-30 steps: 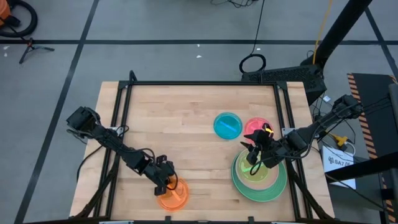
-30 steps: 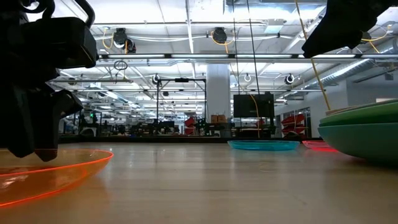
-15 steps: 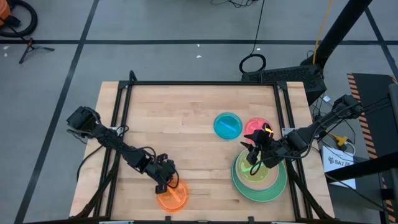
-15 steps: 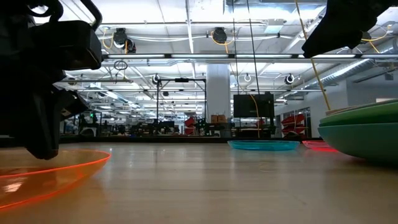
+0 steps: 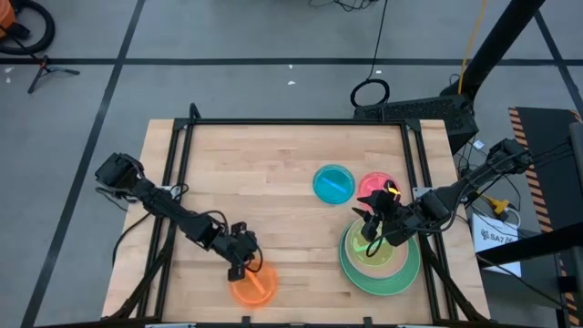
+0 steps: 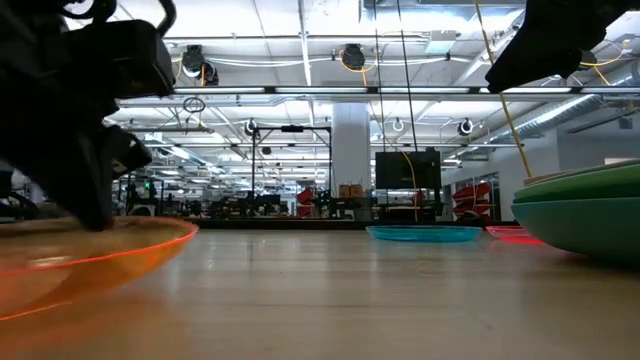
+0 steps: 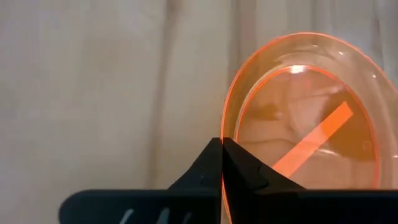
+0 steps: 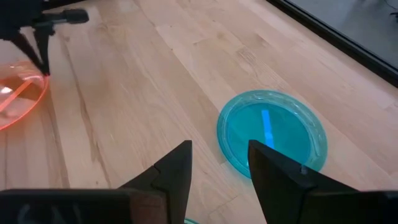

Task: Stack plastic plates
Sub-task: Stack the orange transparent plate on top of the green transparent plate

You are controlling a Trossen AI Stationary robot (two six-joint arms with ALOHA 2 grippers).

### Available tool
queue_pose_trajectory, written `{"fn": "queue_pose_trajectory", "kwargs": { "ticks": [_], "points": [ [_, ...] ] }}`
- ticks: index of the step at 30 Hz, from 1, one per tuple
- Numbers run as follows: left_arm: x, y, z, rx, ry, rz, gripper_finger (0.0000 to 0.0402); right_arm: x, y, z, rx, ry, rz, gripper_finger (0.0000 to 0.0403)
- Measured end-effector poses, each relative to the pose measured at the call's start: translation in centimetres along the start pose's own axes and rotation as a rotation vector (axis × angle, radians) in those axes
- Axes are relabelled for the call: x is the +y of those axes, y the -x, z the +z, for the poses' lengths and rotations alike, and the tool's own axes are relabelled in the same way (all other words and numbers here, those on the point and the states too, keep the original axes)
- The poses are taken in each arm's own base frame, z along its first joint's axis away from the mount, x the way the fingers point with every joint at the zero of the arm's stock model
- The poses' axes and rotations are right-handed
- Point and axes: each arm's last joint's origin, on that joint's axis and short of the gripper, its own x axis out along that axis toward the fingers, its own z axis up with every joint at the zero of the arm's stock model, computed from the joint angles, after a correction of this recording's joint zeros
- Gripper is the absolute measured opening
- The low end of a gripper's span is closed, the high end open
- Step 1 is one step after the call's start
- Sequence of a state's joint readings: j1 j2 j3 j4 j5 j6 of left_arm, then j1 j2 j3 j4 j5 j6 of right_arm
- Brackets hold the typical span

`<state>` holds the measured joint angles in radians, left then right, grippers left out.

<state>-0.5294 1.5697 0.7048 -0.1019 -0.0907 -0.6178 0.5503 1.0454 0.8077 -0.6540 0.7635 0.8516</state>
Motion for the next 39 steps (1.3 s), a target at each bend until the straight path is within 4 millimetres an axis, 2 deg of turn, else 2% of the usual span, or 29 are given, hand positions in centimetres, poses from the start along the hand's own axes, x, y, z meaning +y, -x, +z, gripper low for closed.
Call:
{"fn": "queue_pose_trajectory", "kwargs": {
  "ticks": [9, 15, 22, 31, 39],
  "points": [
    [2.1, 3.1, 1.5, -0.078, -0.040, 0.131, 0.0004, 0.7, -0.1, 0.6, -0.050, -0.041, 0.046, 0.0151],
    [3.8, 4.5, 3.0, -0.152, -0.055, 0.180, 0.0004, 1.9, -1.1, 1.2, -0.115, -0.036, 0.062, 0.0151],
    [5.1, 5.9, 4.9, -0.222, -0.063, 0.246, 0.0003, 3.6, -3.6, 2.0, -0.184, -0.043, 0.074, 0.0151],
    [4.9, 8.3, 8.8, -0.323, -0.170, 0.287, 0.0003, 4.4, -7.6, 2.3, -0.163, -0.226, 0.097, 0.0151],
    [5.2, 9.3, 10.1, -0.345, -0.196, 0.309, 0.0003, 5.1, -10.7, 2.0, -0.123, -0.255, 0.171, 0.0151]
  ]
}}
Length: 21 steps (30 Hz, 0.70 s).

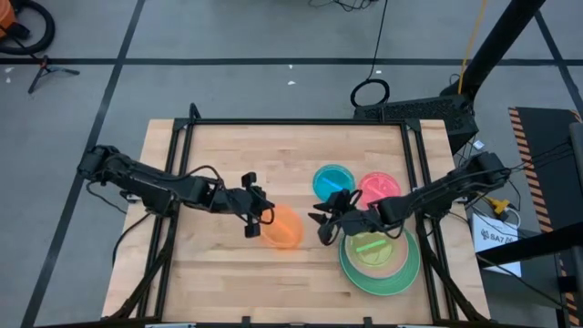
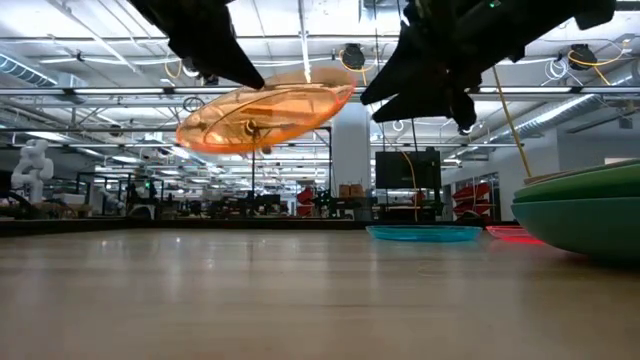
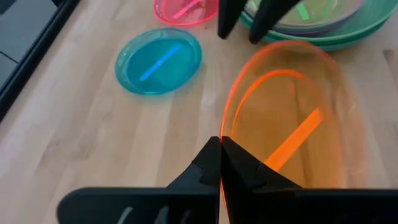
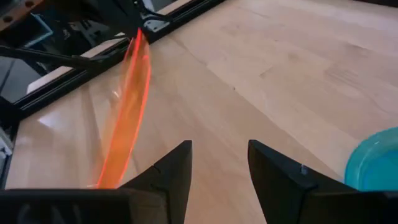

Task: Stack plastic plates
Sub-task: Stack the orange transparent plate on top of the green transparent plate

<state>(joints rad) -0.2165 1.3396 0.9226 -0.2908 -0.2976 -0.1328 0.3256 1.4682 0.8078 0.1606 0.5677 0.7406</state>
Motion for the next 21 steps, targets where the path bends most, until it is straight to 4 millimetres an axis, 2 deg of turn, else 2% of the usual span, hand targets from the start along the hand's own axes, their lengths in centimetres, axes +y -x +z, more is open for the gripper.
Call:
{"fn": "queue_pose_trajectory", "kwargs": {
  "ticks": [11, 21],
  "points": [
    [2.6, -0.7, 0.0, 0.027, 0.077, 0.095, 0.0003, 0.0, -0.7, 0.5, -0.029, -0.037, 0.025, 0.0151],
    [3.5, -0.8, 0.5, -0.016, 0.105, 0.120, 0.0003, -0.9, -1.3, 1.1, -0.042, -0.022, -0.014, 0.0151]
  ]
}}
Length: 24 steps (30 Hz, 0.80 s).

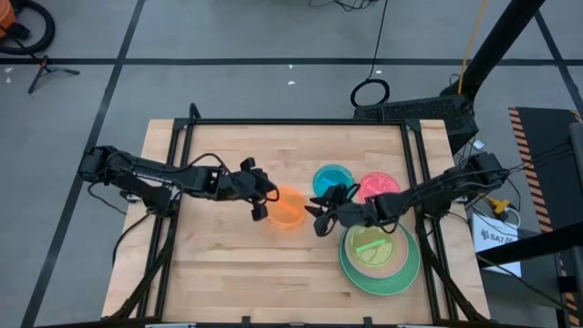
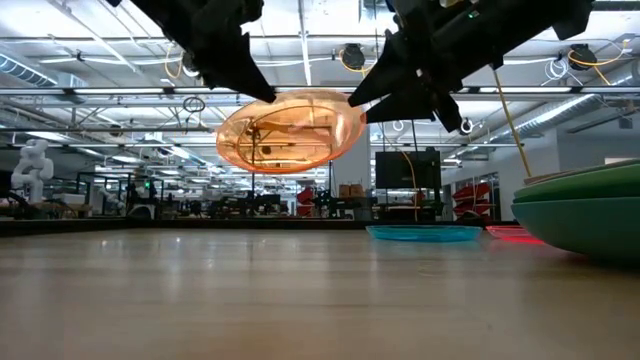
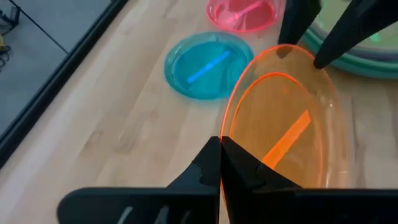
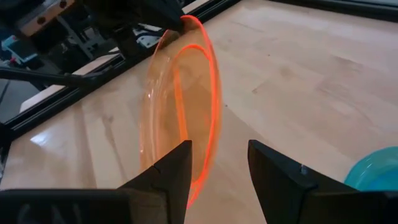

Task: Stack plastic plates
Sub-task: Stack the orange transparent plate on top of the green transparent plate

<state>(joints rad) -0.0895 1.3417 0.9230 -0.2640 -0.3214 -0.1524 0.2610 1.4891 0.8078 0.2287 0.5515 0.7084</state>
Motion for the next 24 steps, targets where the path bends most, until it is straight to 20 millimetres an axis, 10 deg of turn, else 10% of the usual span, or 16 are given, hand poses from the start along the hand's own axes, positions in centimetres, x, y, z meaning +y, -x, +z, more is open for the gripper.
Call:
{"fn": "queue_pose_trajectory", "kwargs": {
  "ticks": [24],
  "points": [
    [-0.09, 0.06, 1.08, -0.109, 0.025, 0.006, 0.0023, -0.21, -0.37, 0.86, -0.048, 0.051, 0.009, 0.0060]
  ]
}}
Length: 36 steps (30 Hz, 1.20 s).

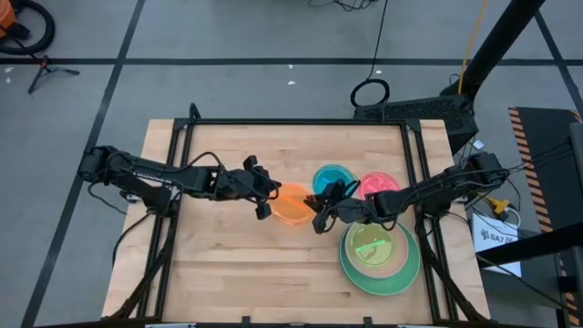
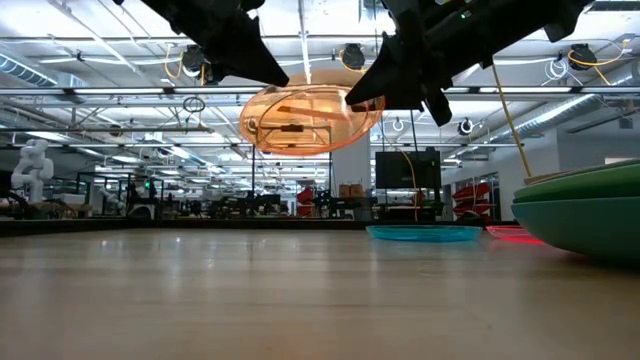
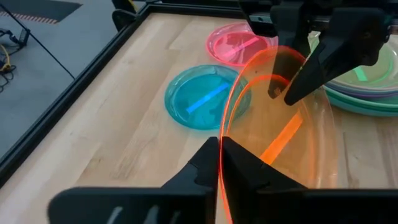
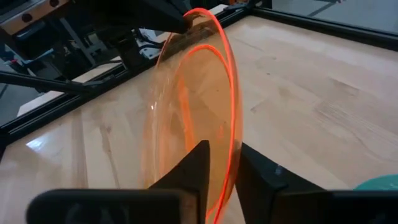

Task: Stack plastic plates
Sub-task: Stack the orange transparent plate on top of the green transparent plate

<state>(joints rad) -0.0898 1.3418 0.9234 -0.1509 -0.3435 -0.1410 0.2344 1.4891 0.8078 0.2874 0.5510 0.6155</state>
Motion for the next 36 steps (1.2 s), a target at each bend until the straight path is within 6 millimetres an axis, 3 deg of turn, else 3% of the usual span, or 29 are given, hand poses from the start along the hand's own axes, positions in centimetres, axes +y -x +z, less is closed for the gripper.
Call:
{"fn": "queue_pose_trajectory", "kwargs": {
  "ticks": [8, 17, 24, 27, 34, 36],
  "points": [
    [0.0, 0.0, 0.0, 0.000, -0.012, 0.000, 0.0083, 0.0, 0.0, 0.0, 0.001, 0.000, 0.002, 0.0035],
    [0.0, -0.1, -1.0, 0.104, -0.156, -0.027, 0.0092, 0.0, 0.0, -0.2, 0.027, 0.007, 0.017, 0.0005],
    [-0.8, -2.9, -3.2, 0.209, -0.275, -0.069, 0.0093, -0.6, 0.0, -0.8, 0.087, -0.066, -0.031, 0.0002],
    [-0.9, -4.4, -5.0, 0.303, -0.297, -0.061, 0.0093, -0.8, -0.2, -0.7, 0.087, -0.101, -0.043, 0.0001],
    [-0.7, -6.8, -6.9, 0.396, -0.309, -0.041, 0.0093, -1.6, -1.0, 0.0, 0.099, -0.153, -0.024, 0.0001],
    [-0.5, -7.1, -6.7, 0.376, -0.305, -0.036, 0.0093, -2.0, -1.3, -0.1, 0.110, -0.169, -0.034, 0.0001]
  ]
}}
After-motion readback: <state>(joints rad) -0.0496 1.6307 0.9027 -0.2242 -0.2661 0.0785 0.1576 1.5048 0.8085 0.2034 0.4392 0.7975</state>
